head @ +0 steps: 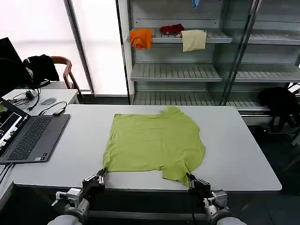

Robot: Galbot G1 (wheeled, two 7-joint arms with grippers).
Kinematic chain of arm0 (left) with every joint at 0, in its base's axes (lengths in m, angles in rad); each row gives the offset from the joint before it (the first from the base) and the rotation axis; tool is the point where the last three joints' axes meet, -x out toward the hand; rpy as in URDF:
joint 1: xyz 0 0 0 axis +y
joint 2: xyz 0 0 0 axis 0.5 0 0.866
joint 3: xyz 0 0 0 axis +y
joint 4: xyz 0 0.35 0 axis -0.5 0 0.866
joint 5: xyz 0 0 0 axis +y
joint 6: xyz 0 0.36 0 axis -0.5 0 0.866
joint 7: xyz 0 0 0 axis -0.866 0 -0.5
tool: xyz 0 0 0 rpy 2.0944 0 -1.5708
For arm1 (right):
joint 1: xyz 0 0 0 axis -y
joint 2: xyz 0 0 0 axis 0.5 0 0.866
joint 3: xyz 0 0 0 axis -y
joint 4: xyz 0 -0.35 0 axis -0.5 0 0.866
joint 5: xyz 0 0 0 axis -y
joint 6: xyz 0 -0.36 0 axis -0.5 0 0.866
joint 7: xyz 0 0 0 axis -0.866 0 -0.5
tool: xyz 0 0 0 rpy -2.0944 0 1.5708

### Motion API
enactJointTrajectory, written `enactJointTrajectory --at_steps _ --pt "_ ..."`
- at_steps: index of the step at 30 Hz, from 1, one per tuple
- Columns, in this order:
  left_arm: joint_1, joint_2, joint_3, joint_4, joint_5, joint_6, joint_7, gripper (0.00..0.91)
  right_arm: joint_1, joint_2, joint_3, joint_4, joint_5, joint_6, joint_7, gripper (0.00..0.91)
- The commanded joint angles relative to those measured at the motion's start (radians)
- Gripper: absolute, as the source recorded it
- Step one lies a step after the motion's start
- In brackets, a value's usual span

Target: Fold and organize the clothes.

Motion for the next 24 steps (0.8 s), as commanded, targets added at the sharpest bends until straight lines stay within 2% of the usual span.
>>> enactJointTrajectory --at_steps 1,10,17,24 --pt "-0.012 -0.004 -0.003 -0.004 -0.008 -0.014 -0.005 0.01 0.017 0.011 0.002 0.005 0.017 0.01 0.01 0.0" --pt "-0.095 -0.021 -0.012 -0.009 -0.103 -0.019 -0.003 0.01 0.149 0.063 0.002 -0.027 0.015 -0.01 0.021 0.0" --pt "-0.194 -0.034 -0.015 0.063 -0.216 0.001 -0.021 0.01 0.295 0.087 0.001 -0.122 0.006 -0.024 0.036 0.0" --pt "-0.272 -0.043 -0.009 0.123 -0.224 0.005 -0.03 0.01 0.38 0.099 -0.016 -0.203 -0.021 -0.037 0.043 0.0"
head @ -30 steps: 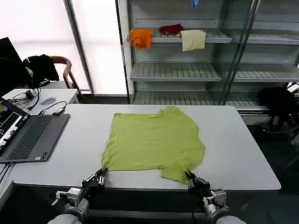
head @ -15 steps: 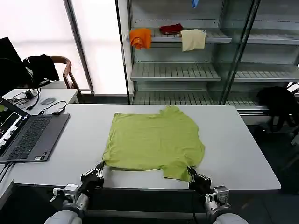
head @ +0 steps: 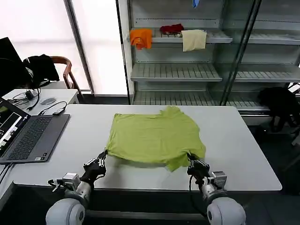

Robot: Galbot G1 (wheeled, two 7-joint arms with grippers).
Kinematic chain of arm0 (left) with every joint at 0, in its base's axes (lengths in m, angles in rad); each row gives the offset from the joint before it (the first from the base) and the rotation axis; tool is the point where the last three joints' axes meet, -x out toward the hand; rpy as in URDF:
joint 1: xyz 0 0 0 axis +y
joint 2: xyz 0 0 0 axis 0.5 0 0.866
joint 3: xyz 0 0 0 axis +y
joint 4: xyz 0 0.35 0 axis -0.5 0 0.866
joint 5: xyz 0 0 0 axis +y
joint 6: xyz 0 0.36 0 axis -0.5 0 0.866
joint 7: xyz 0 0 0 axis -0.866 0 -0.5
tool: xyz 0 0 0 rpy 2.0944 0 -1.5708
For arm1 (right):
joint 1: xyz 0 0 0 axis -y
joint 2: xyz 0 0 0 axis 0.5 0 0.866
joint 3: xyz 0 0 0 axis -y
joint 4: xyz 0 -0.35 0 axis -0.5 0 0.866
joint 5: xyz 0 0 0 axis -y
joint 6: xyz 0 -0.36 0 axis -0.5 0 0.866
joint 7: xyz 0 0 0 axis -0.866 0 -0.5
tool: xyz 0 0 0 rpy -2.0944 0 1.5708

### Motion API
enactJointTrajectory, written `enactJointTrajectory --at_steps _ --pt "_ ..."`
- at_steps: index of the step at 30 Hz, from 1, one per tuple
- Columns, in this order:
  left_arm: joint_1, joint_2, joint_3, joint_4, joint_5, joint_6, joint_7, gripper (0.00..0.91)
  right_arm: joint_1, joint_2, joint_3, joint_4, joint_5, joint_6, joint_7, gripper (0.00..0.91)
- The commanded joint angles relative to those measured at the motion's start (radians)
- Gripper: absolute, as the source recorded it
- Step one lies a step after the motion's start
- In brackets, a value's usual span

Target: Fold and organize the clothes.

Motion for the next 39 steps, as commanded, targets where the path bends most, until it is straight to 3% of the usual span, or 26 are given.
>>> enactJointTrajectory --at_steps 1,21,22,23,24,28,29,30,31,32,33,39 --pt "-0.101 -0.005 0.002 0.064 -0.058 0.004 -0.01 0.01 0.127 0.013 -0.005 -0.089 -0.016 -0.004 0.004 0.0" --pt "-0.237 0.005 0.014 0.249 -0.038 -0.008 -0.003 0.02 0.269 0.022 -0.007 -0.278 -0.08 0.011 -0.005 0.02" --pt "-0.24 0.005 0.016 0.255 -0.034 -0.009 -0.001 0.02 0.274 0.022 -0.007 -0.288 -0.085 0.014 -0.007 0.131" --pt "-0.245 0.006 0.017 0.262 -0.033 -0.011 0.001 0.02 0.279 0.023 -0.007 -0.299 -0.089 0.015 -0.007 0.403" --pt "-0.247 0.007 0.018 0.264 -0.031 -0.012 0.002 0.02 0.282 0.024 -0.007 -0.306 -0.094 0.017 -0.007 0.907" --pt "-0.259 0.008 0.022 0.289 -0.012 -0.024 0.009 0.06 0.295 0.033 -0.008 -0.335 -0.11 0.022 0.001 0.907" --pt "-0.262 0.008 0.024 0.296 -0.006 -0.029 0.01 0.111 0.299 0.034 -0.009 -0.34 -0.112 0.025 0.004 0.907" --pt "-0.264 0.009 0.025 0.302 0.003 -0.035 0.013 0.302 0.304 0.035 -0.01 -0.349 -0.112 0.028 0.006 0.907" --pt "-0.266 0.009 0.026 0.304 0.006 -0.036 0.013 0.574 0.307 0.035 -0.01 -0.352 -0.112 0.03 0.007 0.907" --pt "-0.27 0.009 0.026 0.307 0.008 -0.037 0.013 0.786 0.317 0.036 -0.012 -0.361 -0.113 0.037 0.011 0.907" --pt "-0.274 0.01 0.027 0.313 0.013 -0.038 0.013 0.907 0.324 0.038 -0.012 -0.368 -0.113 0.044 0.015 0.907" --pt "-0.293 0.014 0.027 0.323 0.024 -0.042 0.013 0.907 0.365 0.048 -0.007 -0.398 -0.114 0.055 0.029 0.907"
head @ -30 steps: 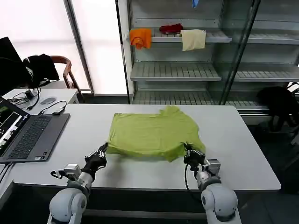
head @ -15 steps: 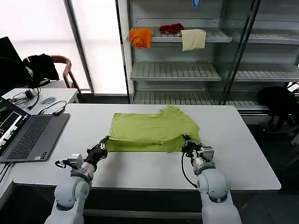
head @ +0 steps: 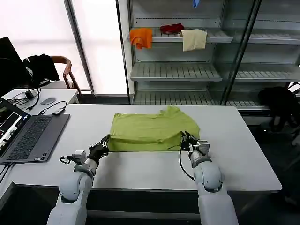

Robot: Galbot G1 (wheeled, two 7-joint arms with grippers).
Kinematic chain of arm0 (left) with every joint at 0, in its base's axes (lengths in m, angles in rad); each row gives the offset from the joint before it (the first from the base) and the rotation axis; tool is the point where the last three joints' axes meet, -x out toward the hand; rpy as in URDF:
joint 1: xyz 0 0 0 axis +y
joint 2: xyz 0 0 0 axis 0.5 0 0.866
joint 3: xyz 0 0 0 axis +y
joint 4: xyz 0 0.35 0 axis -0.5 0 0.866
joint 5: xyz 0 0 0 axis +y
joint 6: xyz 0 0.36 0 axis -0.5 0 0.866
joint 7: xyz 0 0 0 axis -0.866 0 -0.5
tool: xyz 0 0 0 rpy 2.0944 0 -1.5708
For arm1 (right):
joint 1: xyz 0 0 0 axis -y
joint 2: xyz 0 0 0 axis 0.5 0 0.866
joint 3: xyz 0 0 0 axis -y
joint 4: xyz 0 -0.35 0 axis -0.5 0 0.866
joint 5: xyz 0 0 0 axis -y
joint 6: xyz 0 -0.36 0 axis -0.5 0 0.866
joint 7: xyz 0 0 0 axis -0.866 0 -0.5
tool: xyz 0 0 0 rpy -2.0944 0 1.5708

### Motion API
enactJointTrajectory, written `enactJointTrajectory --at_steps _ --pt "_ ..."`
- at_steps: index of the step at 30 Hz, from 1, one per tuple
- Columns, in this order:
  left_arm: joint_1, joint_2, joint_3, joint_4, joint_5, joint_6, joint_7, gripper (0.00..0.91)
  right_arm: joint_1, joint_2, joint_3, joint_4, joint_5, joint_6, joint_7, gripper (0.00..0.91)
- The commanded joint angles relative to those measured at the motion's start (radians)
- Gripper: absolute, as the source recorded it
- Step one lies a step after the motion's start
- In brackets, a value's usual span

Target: Fold and organize the clothes.

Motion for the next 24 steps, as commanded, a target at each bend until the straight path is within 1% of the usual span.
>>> enactJointTrajectory --at_steps 1,8,12,15,19,24 --pt "-0.023 0.001 -0.001 0.03 0.014 -0.008 0.0 0.907 0.048 0.003 0.001 -0.052 -0.009 0.012 0.008 0.907" --pt "-0.033 0.007 -0.016 0.023 -0.006 -0.021 -0.026 0.907 0.039 -0.015 0.028 -0.015 0.003 0.002 0.011 0.907" --pt "-0.031 0.017 -0.028 0.022 -0.021 -0.013 -0.038 0.907 -0.028 -0.04 0.044 0.051 0.019 -0.02 -0.014 0.907" --pt "0.003 0.023 -0.025 -0.008 -0.018 0.005 -0.028 0.907 -0.1 -0.059 0.055 0.107 0.028 -0.034 -0.032 0.907" --pt "0.051 0.023 -0.017 -0.041 0.027 0.041 -0.006 0.907 -0.164 -0.075 0.068 0.151 0.033 -0.043 -0.034 0.907" --pt "0.082 0.018 -0.007 -0.053 0.074 0.05 0.006 0.907 -0.203 -0.092 0.089 0.161 0.026 -0.038 -0.028 0.907"
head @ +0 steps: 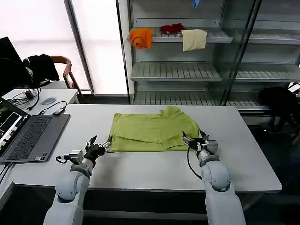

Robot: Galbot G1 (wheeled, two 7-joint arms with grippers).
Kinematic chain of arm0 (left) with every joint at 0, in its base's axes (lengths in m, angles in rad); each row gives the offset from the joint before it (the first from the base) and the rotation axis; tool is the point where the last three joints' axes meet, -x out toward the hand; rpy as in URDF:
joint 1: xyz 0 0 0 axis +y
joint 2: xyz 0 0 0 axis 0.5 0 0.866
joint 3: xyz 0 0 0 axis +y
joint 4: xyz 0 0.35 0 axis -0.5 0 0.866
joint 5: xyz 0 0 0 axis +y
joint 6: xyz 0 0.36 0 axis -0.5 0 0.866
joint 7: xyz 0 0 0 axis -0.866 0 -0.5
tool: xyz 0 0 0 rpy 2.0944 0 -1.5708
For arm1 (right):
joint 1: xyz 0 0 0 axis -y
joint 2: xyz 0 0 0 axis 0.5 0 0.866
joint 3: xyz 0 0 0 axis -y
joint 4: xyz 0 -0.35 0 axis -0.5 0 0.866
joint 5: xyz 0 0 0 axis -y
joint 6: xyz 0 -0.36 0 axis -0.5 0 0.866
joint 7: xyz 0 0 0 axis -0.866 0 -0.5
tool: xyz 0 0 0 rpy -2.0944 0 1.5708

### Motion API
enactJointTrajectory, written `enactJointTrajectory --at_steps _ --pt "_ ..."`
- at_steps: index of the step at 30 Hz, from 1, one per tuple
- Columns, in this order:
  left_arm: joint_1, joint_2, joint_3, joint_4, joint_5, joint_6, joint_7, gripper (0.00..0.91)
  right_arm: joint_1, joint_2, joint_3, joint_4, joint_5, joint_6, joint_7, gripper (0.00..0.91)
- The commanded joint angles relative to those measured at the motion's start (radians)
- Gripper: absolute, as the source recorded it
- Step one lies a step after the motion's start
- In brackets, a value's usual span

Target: Fold and organize the clothes.

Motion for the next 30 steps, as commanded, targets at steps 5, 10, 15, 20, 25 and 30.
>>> enactJointTrajectory --at_steps 5,10,15,20,25,30 --pt "0.07 -0.005 0.006 -0.042 0.081 0.018 0.016 0.907 -0.091 -0.031 0.029 0.059 -0.002 -0.012 0.0 0.907" --pt "0.073 -0.011 0.006 -0.046 0.099 0.017 0.017 0.907 -0.083 -0.033 0.035 0.046 -0.007 -0.013 0.001 0.907" --pt "0.074 -0.015 0.009 -0.042 0.11 0.014 0.018 0.907 -0.079 -0.033 0.033 0.029 -0.017 -0.013 -0.003 0.897" --pt "0.067 -0.018 0.012 -0.028 0.119 0.015 0.016 0.907 -0.073 -0.02 0.024 -0.002 -0.035 -0.007 -0.004 0.302" --pt "0.06 -0.019 0.013 -0.01 0.121 0.017 0.015 0.705 -0.065 -0.016 0.019 -0.023 -0.056 -0.004 -0.011 0.0" --pt "0.059 -0.016 0.015 0.001 0.127 0.017 0.019 0.131 -0.064 -0.013 0.016 -0.034 -0.064 0.001 -0.017 0.0"
